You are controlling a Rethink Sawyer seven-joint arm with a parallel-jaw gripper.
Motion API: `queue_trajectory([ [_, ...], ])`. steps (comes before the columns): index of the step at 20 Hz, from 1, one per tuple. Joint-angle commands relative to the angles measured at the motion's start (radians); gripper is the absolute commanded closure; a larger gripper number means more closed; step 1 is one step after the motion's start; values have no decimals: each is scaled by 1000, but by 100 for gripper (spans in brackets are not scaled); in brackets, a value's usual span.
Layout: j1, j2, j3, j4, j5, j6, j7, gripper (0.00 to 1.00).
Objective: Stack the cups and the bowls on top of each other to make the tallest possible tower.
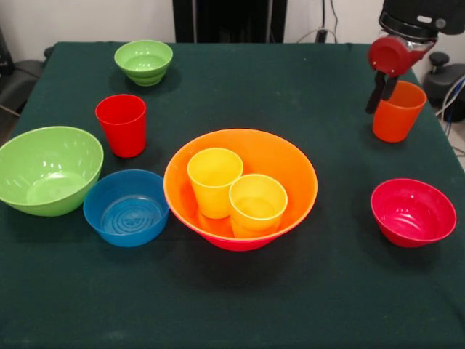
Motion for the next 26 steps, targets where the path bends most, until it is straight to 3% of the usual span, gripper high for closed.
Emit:
queue_trajectory([
  [1, -5, -2, 158, 105, -79, 5, -88, 0],
  [10, -9, -5, 199, 152, -93, -64, -102, 0],
  [19, 54, 47, 188, 50, -51, -16, 4, 0],
  [26, 73, 69, 167, 2, -36, 15, 30, 0],
])
